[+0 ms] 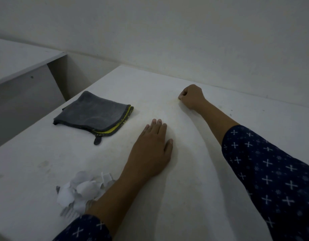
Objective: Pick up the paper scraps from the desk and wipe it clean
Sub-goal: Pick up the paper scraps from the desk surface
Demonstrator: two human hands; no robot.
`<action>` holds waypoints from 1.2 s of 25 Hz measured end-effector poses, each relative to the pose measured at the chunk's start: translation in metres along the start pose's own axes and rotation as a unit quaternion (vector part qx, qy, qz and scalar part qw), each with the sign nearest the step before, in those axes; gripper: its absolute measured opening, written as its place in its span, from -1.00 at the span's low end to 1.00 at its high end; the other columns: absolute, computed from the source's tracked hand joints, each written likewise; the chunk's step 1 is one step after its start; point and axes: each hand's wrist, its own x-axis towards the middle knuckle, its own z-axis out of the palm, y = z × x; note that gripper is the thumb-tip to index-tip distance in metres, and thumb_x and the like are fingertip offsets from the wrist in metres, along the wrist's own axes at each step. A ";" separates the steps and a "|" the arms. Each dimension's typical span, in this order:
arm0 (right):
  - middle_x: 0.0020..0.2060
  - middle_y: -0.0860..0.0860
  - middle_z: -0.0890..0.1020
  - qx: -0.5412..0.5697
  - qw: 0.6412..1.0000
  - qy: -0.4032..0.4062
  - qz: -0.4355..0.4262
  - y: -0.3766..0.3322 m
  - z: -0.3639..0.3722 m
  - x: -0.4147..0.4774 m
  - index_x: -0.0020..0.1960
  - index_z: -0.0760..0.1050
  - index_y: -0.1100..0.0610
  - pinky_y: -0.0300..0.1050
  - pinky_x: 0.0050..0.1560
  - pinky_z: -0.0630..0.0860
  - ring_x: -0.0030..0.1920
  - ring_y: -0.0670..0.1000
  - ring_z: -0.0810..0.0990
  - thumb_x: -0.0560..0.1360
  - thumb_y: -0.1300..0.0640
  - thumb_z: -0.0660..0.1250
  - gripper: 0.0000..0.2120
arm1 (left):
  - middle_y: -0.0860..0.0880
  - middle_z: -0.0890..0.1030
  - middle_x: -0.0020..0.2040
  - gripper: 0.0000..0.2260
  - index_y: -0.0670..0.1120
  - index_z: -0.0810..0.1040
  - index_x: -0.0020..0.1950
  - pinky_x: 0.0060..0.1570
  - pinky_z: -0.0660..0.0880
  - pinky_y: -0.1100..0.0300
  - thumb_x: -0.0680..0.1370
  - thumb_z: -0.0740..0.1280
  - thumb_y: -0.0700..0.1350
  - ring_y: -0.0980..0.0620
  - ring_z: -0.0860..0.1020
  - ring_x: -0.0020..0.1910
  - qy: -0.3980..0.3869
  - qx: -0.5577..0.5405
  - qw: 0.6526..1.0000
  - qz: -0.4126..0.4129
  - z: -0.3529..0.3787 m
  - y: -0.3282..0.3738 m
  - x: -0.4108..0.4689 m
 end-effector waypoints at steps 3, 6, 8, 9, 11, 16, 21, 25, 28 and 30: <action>-0.06 0.33 0.62 0.040 0.997 -0.053 0.029 0.004 -0.007 0.001 0.09 0.50 0.50 0.04 0.05 0.56 -0.02 0.20 0.60 0.46 0.34 0.28 -0.73 | -0.09 0.07 0.55 -0.50 -0.12 0.07 0.52 0.43 -0.17 0.23 0.62 0.01 0.04 0.02 -0.04 0.53 0.004 -0.003 1.000 0.003 0.000 0.000 0.000; -0.21 0.29 0.58 0.087 0.994 -0.028 0.063 0.009 -0.014 -0.003 0.05 0.52 0.51 -0.14 -0.21 0.41 -0.28 0.03 0.47 0.43 0.40 0.23 -0.76 | -0.09 0.06 0.55 -0.48 -0.13 0.06 0.52 0.43 -0.18 0.25 0.61 -0.06 0.07 0.03 -0.04 0.53 0.000 -0.001 1.000 0.004 -0.001 0.000 0.000; -0.11 0.25 0.65 0.070 0.997 0.005 0.036 0.007 -0.014 -0.011 -0.05 0.59 0.43 -0.22 -0.17 0.37 -0.20 0.03 0.51 0.44 0.33 0.28 -0.81 | -0.09 0.07 0.55 -0.42 -0.13 0.06 0.52 0.41 -0.20 0.26 0.55 -0.11 0.10 0.03 -0.04 0.53 -0.004 0.004 1.000 0.005 -0.001 0.000 0.000; -0.10 0.20 0.67 0.055 0.998 0.009 0.013 0.005 -0.013 -0.015 -0.08 0.62 0.38 -0.28 -0.18 0.39 -0.16 0.04 0.56 0.44 0.29 0.32 -0.83 | -0.09 0.07 0.55 -0.41 -0.12 0.06 0.52 0.40 -0.21 0.27 0.54 -0.12 0.10 0.03 -0.04 0.53 -0.003 0.004 1.000 0.005 -0.001 0.000 0.000; -0.12 0.16 0.69 0.042 0.999 0.022 -0.015 0.000 -0.009 -0.018 -0.12 0.66 0.31 -0.42 -0.28 0.38 -0.09 0.05 0.62 0.42 0.27 0.39 -0.88 | -0.09 0.07 0.55 -0.44 -0.12 0.06 0.52 0.40 -0.21 0.28 0.57 -0.10 0.09 0.03 -0.04 0.53 0.002 0.003 1.000 0.005 -0.001 0.000 0.000; -0.11 0.20 0.68 0.023 0.998 0.053 0.009 -0.004 0.000 -0.011 -0.12 0.63 0.34 -0.22 -0.16 0.45 -0.07 0.10 0.63 0.45 0.31 0.34 -0.88 | -0.07 0.06 0.55 -0.50 -0.11 0.05 0.53 0.41 -0.20 0.27 0.62 0.00 0.04 0.05 -0.04 0.53 0.014 -0.009 1.000 0.002 -0.002 0.001 0.000; -0.10 0.20 0.57 -0.045 0.998 0.035 -0.015 -0.008 0.009 -0.017 -0.22 0.43 0.23 -0.17 -0.14 0.39 -0.10 0.12 0.51 0.51 0.32 0.18 -0.85 | -0.08 0.06 0.55 -0.50 -0.11 0.06 0.53 0.40 -0.20 0.27 0.62 0.01 0.03 0.04 -0.04 0.53 0.015 -0.009 1.000 0.001 -0.001 0.002 0.000; -0.26 0.24 0.55 0.018 1.000 0.000 0.025 -0.008 0.002 -0.019 -0.28 0.45 0.37 -0.01 -0.19 0.46 -0.13 0.20 0.54 0.51 0.31 0.15 -0.76 | -0.09 0.07 0.55 -0.50 -0.12 0.06 0.52 0.41 -0.20 0.26 0.62 0.01 0.03 0.03 -0.03 0.53 0.019 -0.006 1.000 0.006 0.000 0.000 0.001; 0.08 0.39 0.56 0.071 0.996 -0.022 0.047 -0.007 0.000 -0.019 0.07 0.46 0.53 0.19 0.10 0.48 0.10 0.32 0.54 0.50 0.32 0.17 -0.72 | -0.09 0.07 0.55 -0.50 -0.12 0.06 0.53 0.42 -0.19 0.25 0.63 0.01 0.03 0.03 -0.03 0.53 0.015 -0.004 1.000 0.003 0.000 0.001 0.000; 0.13 0.39 0.53 0.119 0.990 -0.039 0.067 -0.009 -0.003 -0.022 0.13 0.43 0.51 0.22 0.13 0.47 0.07 0.28 0.57 0.49 0.31 0.21 -0.69 | -0.09 0.07 0.55 -0.51 -0.12 0.06 0.52 0.44 -0.17 0.24 0.63 0.01 0.02 0.03 -0.03 0.53 0.013 -0.006 1.000 0.000 0.000 0.001 0.000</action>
